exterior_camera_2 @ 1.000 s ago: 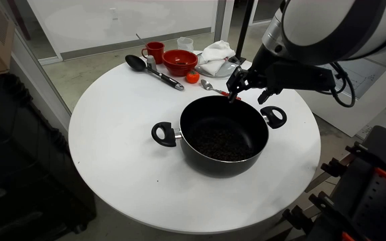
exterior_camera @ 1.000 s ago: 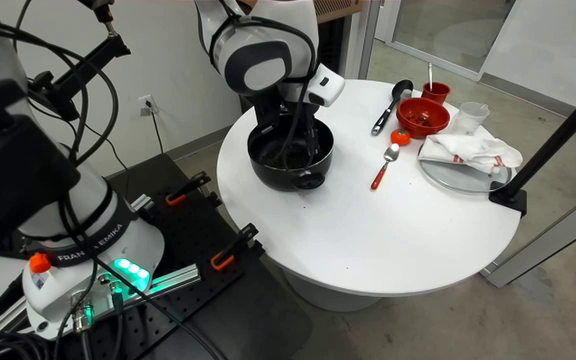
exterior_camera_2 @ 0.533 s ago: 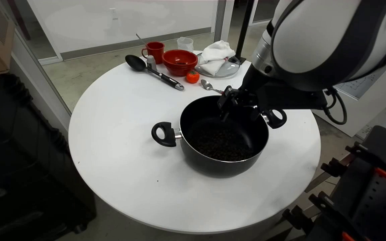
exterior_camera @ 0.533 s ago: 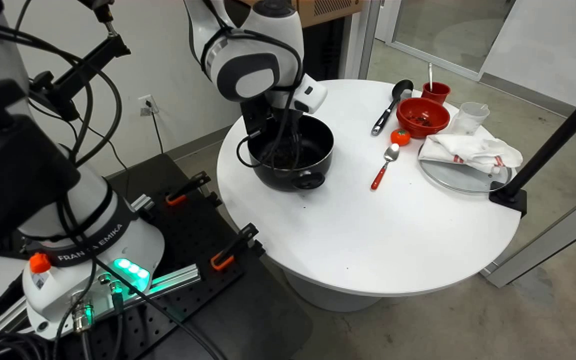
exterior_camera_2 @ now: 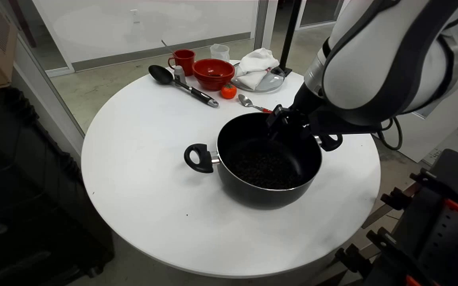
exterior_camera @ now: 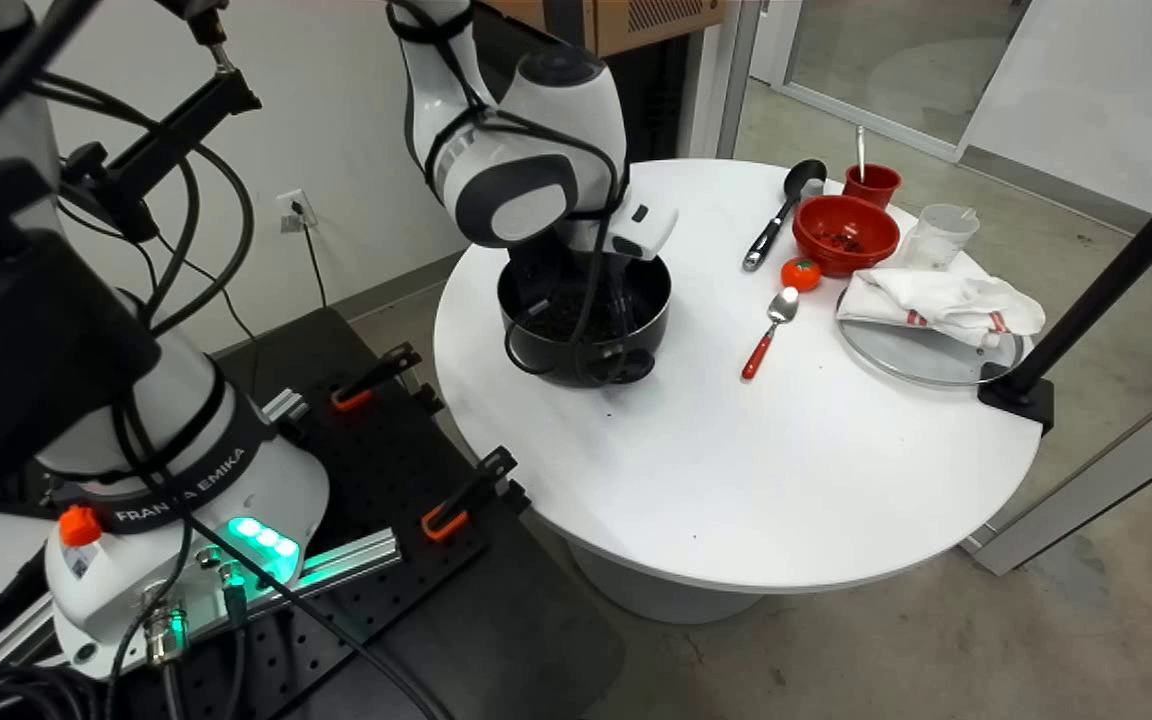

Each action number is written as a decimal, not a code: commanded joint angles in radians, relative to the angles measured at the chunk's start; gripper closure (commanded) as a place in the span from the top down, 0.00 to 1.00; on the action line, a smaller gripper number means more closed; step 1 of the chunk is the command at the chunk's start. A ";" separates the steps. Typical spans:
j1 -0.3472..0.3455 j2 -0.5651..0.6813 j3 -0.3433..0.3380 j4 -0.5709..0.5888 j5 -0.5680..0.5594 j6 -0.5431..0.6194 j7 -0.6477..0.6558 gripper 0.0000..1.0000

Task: Move the black pot to the right then use the spoon to take some contents out of the pot

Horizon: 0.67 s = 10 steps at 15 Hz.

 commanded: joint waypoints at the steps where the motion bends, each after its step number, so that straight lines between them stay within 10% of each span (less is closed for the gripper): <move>1: 0.004 0.064 -0.055 0.038 -0.036 0.031 -0.025 1.00; 10: -0.002 -0.012 -0.107 0.037 -0.035 -0.044 -0.030 1.00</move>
